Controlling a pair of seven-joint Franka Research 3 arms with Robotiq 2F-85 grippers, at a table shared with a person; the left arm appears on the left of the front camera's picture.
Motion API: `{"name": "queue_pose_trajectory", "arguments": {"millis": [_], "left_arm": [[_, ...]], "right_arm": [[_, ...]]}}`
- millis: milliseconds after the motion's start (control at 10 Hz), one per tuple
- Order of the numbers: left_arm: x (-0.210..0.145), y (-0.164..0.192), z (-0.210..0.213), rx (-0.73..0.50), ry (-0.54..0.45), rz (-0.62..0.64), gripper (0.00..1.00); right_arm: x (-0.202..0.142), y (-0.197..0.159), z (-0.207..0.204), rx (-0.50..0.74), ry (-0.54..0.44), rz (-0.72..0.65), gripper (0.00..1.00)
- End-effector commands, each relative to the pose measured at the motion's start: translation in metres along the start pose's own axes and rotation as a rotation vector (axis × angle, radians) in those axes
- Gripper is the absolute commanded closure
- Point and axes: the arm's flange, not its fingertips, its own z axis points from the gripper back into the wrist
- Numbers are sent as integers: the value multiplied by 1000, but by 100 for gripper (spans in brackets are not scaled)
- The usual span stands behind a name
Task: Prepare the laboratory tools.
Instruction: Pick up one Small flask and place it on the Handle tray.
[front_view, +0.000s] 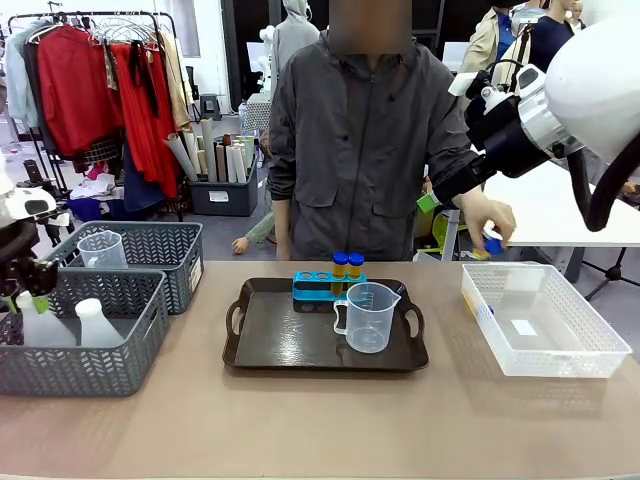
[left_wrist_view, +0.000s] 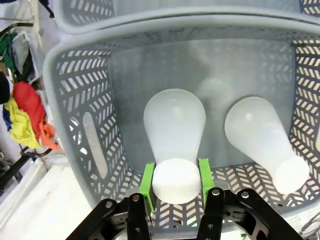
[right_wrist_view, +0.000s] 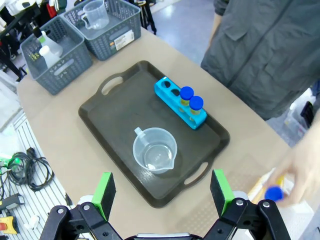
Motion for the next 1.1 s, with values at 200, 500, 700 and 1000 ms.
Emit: {"name": "queue_pose_trajectory", "arguments": {"millis": [200,500,700,1000], "left_arm": [[-4,-21,47,1,-35,-30,100],[-6,-58,106,44,14,-60,100],[-10,-87,161,79,-33,-96,100],[-20,-124,229,48,-29,-200,100]], "right_arm": [[1,1,0,8,-7,-7,0],[1,1,0,8,-7,-7,0],[1,1,0,8,-7,-7,0],[1,1,0,8,-7,-7,0]]}}
